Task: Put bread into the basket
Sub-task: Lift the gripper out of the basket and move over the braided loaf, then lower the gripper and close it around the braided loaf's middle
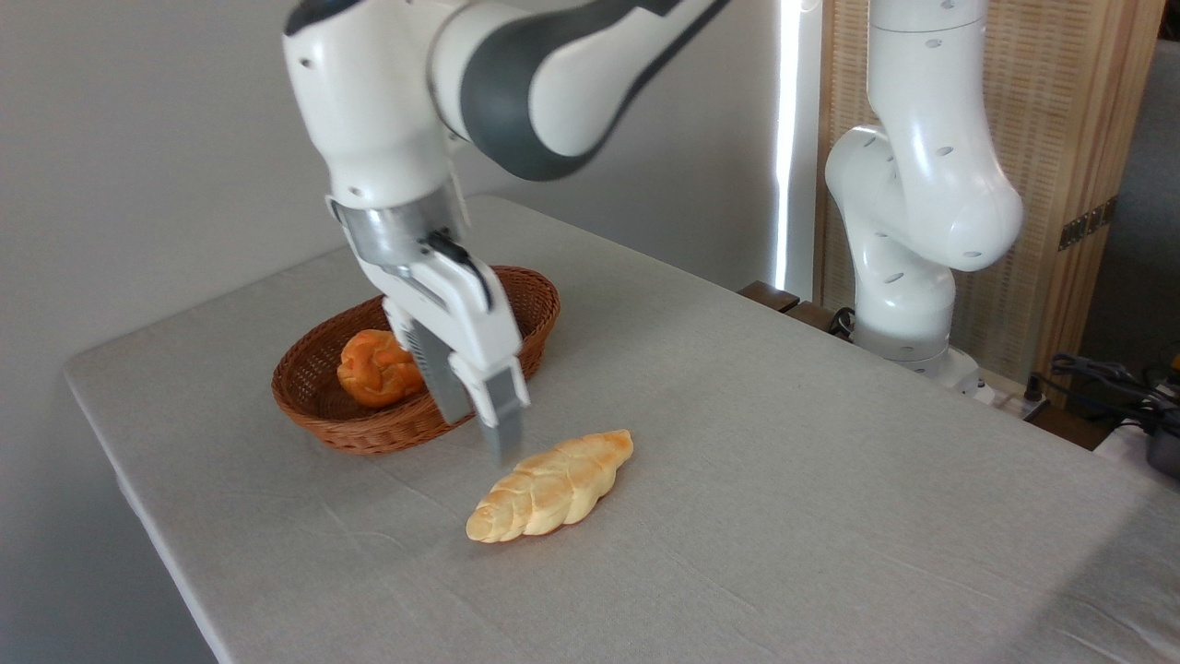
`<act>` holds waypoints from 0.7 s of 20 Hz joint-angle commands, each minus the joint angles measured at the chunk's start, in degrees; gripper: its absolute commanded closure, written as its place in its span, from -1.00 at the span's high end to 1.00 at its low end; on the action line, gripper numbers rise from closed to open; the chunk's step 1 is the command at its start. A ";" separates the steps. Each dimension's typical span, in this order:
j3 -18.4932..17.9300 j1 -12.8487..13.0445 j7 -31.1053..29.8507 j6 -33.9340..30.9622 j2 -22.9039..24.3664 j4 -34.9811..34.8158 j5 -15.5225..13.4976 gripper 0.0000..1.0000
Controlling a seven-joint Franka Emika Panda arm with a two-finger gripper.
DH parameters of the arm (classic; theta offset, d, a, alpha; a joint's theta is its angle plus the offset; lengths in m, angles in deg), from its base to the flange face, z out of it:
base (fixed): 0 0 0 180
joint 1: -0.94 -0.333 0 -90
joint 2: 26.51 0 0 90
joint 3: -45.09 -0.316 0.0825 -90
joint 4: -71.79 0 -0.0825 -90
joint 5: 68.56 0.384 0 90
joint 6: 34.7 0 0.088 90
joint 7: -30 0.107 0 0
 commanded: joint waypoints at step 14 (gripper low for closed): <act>-1.29 0.73 3.22 9.12 0.32 -10.74 3.78 0.98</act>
